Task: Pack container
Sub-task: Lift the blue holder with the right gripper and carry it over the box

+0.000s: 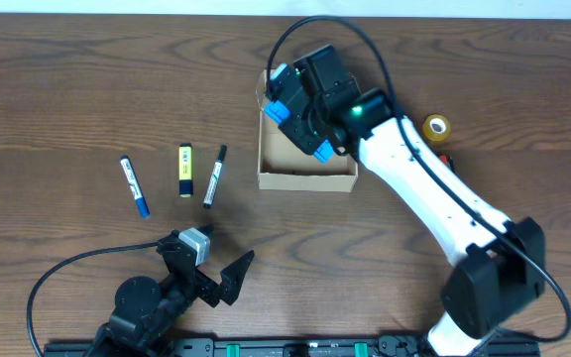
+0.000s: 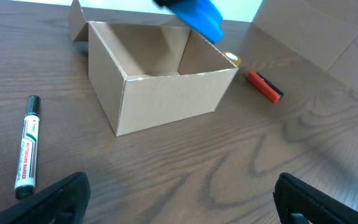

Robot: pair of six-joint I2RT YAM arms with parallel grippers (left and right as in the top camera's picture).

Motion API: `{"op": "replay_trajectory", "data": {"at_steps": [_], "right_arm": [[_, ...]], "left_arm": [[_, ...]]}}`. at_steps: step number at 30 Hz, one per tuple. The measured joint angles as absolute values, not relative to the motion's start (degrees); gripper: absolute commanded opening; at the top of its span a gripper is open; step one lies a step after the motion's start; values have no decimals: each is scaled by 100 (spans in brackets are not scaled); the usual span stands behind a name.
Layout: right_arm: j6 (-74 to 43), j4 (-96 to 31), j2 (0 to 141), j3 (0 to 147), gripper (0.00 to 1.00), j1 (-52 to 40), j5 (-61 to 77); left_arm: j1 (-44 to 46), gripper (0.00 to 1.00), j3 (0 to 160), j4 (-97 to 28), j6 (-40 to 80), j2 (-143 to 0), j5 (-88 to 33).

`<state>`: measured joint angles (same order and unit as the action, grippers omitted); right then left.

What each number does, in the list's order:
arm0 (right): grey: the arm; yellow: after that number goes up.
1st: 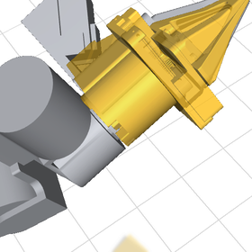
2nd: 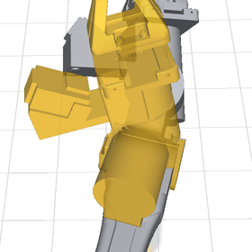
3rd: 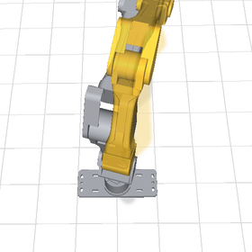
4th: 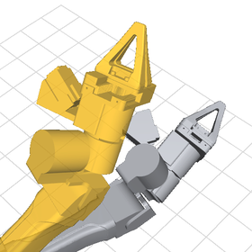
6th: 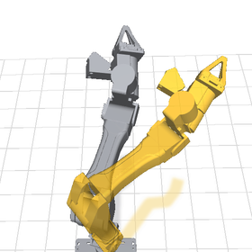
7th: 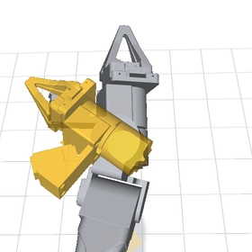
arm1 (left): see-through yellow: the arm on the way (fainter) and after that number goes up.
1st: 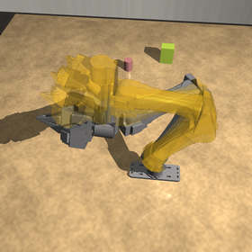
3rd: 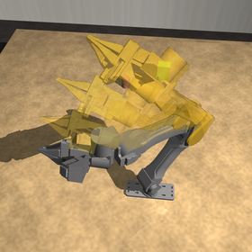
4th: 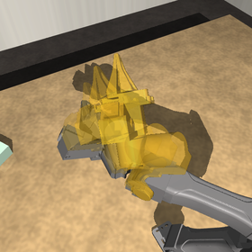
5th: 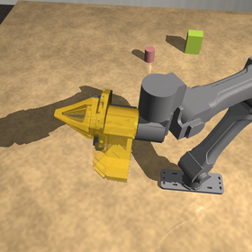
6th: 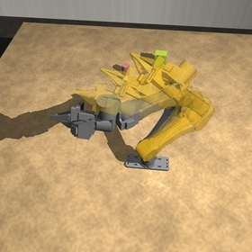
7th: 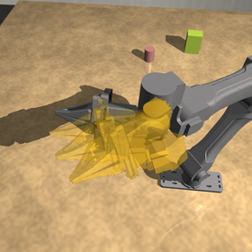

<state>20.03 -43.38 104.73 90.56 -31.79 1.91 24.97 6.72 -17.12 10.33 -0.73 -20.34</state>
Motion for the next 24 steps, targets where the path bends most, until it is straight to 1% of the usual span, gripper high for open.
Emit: {"op": "replay_trajectory", "data": {"at_steps": [4, 8, 19, 24], "right_arm": [[2674, -4346, 10621, 9056, 41, -3179, 150], [3216, -4340, 10648, 9056, 41, -3162, 172], [3920, -4359, 11257, 9059, 42, -3065, 349], [4274, -4626, 11316, 9059, 43, -3065, 403]], "left_arm": [[2497, 95, 672, -1712, 1033, -73, -2034], [2497, 95, 672, -1712, 1033, -73, -2034], [2497, 95, 672, -1712, 1035, -73, -2034], [2497, 95, 672, -1712, 1033, -73, -2034]]}}
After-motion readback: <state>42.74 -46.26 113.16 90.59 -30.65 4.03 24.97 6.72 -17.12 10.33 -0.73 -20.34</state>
